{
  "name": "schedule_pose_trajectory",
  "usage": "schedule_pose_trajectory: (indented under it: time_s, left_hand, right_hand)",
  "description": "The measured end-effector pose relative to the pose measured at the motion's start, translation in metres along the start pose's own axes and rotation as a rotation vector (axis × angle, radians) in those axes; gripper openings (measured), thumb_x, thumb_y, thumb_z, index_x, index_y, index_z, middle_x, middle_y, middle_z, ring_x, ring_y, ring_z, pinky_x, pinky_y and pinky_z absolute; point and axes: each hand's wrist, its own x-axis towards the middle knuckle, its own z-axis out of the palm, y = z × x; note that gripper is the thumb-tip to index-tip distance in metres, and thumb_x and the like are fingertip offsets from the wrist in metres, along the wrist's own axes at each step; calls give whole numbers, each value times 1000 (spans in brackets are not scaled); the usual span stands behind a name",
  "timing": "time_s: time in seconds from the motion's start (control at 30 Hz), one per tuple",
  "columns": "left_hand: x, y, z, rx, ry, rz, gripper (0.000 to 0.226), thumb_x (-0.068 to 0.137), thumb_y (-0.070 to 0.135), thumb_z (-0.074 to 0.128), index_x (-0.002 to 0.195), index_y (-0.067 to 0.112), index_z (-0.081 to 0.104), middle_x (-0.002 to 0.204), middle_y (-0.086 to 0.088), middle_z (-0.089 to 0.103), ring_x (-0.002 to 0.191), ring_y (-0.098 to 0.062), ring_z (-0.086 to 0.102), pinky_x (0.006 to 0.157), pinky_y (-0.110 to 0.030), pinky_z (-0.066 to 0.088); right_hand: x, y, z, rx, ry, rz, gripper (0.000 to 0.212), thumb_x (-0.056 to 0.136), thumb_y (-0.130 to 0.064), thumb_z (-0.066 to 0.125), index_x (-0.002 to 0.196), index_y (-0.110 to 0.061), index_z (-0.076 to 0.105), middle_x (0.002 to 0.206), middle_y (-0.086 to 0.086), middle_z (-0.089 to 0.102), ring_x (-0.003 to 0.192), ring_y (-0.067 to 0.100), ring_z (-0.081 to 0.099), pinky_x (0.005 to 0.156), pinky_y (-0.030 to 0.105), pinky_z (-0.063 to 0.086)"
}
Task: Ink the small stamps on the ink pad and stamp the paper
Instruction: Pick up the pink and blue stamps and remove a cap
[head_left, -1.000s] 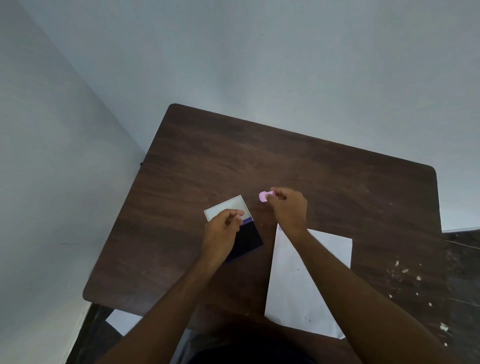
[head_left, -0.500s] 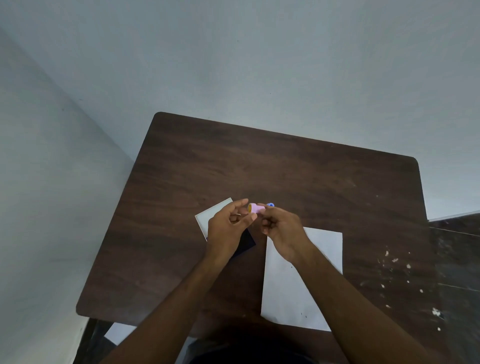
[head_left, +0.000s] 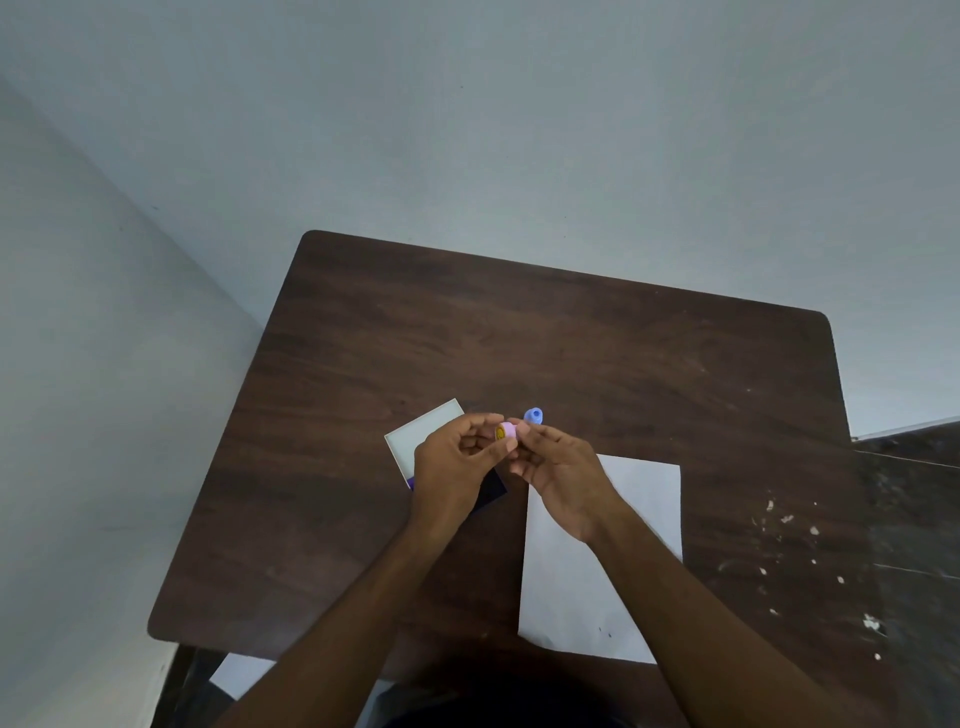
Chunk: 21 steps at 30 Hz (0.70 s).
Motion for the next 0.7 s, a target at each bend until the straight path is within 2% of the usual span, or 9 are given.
schedule_pose_trajectory:
  time_s: [0.2,0.37,0.57,0.7]
  left_hand:
    - [2,-1,1,46,-20,-24,35,78,45,73,107,23,71,90,17,74,83,5,68,76,-13,54]
    - [2,-1,3,29,-17,-43,36,78,44,74,107,24,71,92,15,74,85,2,68,78,-16,55]
    - [2,-5,2,13,-6,-57,36,77,43,75,107,24,71,95,15,74,86,2,68,81,-19,55]
    - [1,-4,0,-5,25,-55,28,75,43,76,99,30,71,86,25,71,84,7,66,73,-9,52]
  right_hand:
    - [1,1,-2,-55,23,-36,29,79,-27,66,101,-9,72,97,11,74,86,23,71,72,26,56]
    - [1,3,-3,-49,44,-51,24,87,-21,62,103,-6,71,96,12,74,82,22,70,71,26,57]
    - [1,3,0,-53,52,-64,27,85,-21,62,107,-5,70,101,14,73,84,23,70,74,28,57]
    - [1,4,0,-39,87,-77,26,87,-19,62,107,-5,69,97,13,74,80,21,70,70,26,57]
